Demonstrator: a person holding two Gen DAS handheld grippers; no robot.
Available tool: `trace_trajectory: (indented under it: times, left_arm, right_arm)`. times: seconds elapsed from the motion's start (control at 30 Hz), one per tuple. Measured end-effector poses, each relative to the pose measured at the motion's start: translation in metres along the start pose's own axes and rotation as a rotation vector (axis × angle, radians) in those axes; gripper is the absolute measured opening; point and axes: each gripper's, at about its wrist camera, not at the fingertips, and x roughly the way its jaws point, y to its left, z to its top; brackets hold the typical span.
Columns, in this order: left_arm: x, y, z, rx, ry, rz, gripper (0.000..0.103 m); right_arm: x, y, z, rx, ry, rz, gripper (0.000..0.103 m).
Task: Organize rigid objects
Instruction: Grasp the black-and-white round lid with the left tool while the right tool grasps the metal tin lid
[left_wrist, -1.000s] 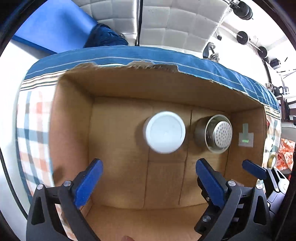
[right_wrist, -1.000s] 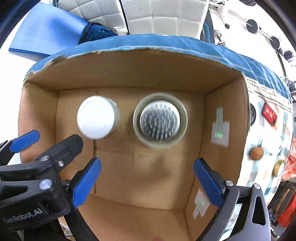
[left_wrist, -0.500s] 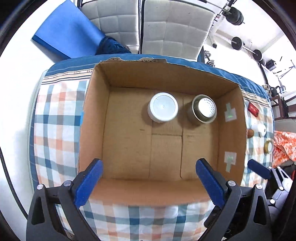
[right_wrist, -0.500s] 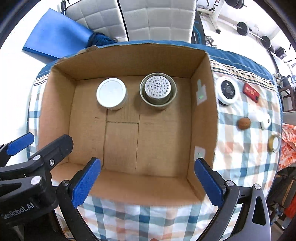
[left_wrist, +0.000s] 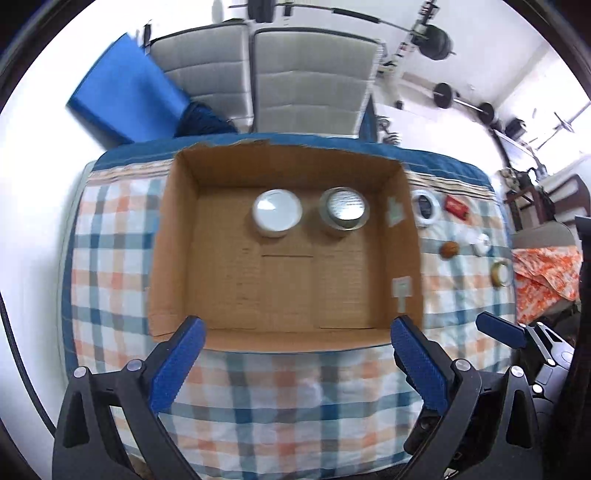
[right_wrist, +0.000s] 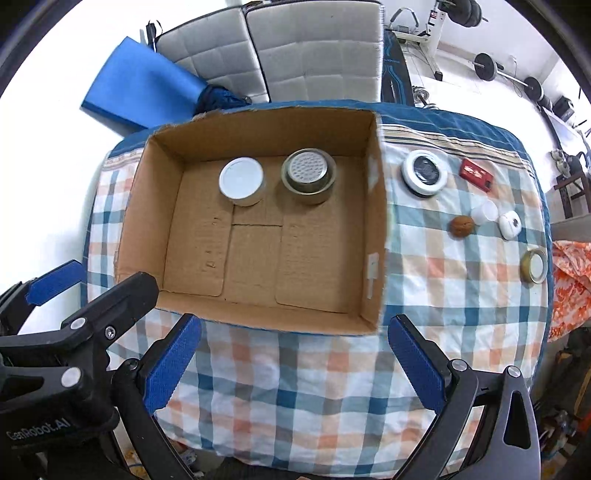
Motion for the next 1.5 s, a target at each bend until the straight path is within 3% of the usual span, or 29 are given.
trace_trajectory:
  times: [0.17, 0.47, 0.6, 0.77, 0.97, 1.17, 1.4, 1.43, 1.47, 1.5]
  left_arm:
    - [0.003, -0.065, 0.014, 0.072, -0.002, -0.056, 0.103]
    - [0.060, -0.204, 0.059, 0.223, 0.054, -0.076, 0.103]
    - [0.098, -0.239, 0.084, 0.242, 0.087, -0.043, 0.103]
    - [0.154, -0.257, 0.117, 0.214, 0.136, 0.010, 0.103]
    - [0.222, -0.259, 0.147, 0.191, 0.202, 0.057, 0.103]
    - [0.288, -0.252, 0.162, 0.172, 0.318, 0.092, 0.103]
    - [0.325, -0.244, 0.164, 0.185, 0.361, 0.153, 0.103]
    - [0.326, -0.244, 0.163, 0.188, 0.356, 0.151, 0.101]
    - [0.327, -0.244, 0.162, 0.191, 0.349, 0.142, 0.085]
    - [0.326, -0.244, 0.160, 0.194, 0.343, 0.149, 0.075]
  right_arm:
    - [-0.023, -0.070, -0.005, 0.100, -0.013, -0.019, 0.103]
    - [-0.031, -0.250, -0.006, 0.376, -0.009, -0.128, 0.103]
    - [-0.014, -0.327, -0.003, 0.489, 0.018, -0.143, 0.103]
    - [0.023, -0.394, 0.010, 0.571, 0.057, -0.155, 0.103]
    - [0.081, -0.440, 0.027, 0.627, 0.112, -0.148, 0.103]
    - [0.130, -0.452, 0.034, 0.660, 0.170, -0.097, 0.103]
    - [0.153, -0.451, 0.036, 0.652, 0.205, -0.089, 0.100]
    - [0.156, -0.452, 0.036, 0.650, 0.211, -0.090, 0.097]
    - [0.161, -0.454, 0.035, 0.650, 0.224, -0.087, 0.090]
    - [0.165, -0.454, 0.035, 0.650, 0.240, -0.090, 0.085]
